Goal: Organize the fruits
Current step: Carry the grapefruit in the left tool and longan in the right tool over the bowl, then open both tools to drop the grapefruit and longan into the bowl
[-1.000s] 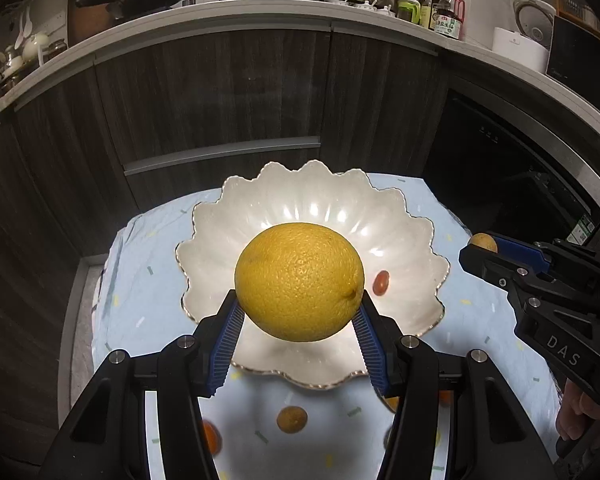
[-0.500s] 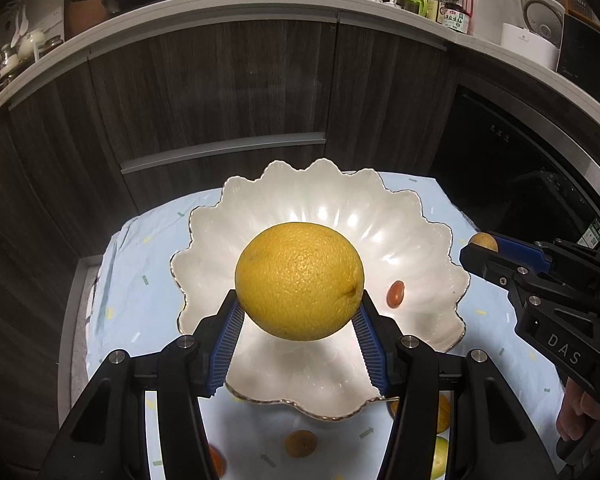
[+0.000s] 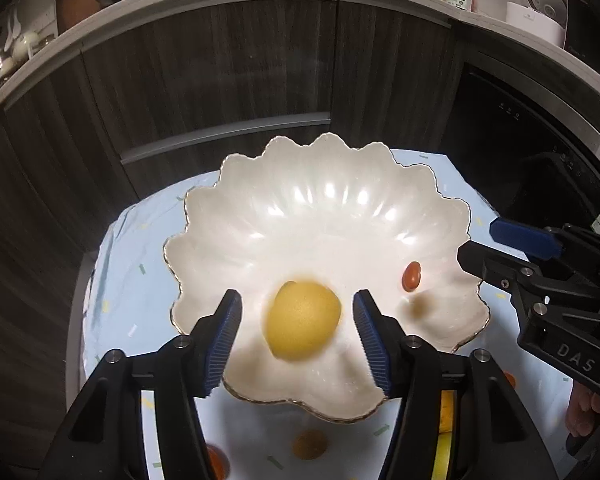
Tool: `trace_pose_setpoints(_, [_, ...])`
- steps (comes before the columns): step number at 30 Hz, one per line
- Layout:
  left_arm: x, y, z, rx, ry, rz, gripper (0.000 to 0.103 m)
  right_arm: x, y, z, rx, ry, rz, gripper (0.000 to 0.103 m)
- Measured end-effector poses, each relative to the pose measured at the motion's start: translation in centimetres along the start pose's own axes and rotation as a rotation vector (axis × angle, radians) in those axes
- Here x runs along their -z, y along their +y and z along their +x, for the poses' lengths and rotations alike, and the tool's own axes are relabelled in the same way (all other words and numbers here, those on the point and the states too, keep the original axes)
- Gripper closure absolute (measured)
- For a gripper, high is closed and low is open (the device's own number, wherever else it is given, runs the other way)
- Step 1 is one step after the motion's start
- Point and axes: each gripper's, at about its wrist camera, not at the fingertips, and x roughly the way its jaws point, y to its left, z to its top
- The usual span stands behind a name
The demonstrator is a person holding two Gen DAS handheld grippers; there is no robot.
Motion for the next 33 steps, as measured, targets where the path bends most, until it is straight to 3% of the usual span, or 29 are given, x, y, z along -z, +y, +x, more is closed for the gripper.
trace_pose_setpoints(4, [0.0,0.1,-0.2,-0.022,-0.010,-0.006,0.032,-0.1,-0.1,-0.4,0.016,-0.014,0.007,0.042])
trace_pose_setpoints(7, [0.0,0.3,-0.8,-0.052,-0.024,-0.016,0.017,-0.2,-0.1,-0.9,0.039,-0.034,0.008,0.030])
trace_pose_setpoints(9, [-0.1,0.5,-1.1,-0.061,-0.030,-0.025,0.016,-0.3,-0.1,-1.2,0.056,-0.044,0.009,0.025])
trace_pose_setpoints(33, [1.1,-0.6,-9.5,-0.098,-0.130,-0.040,0.012,1.0,0.5,-9.5,0.081,-0.150,0.010,0.024])
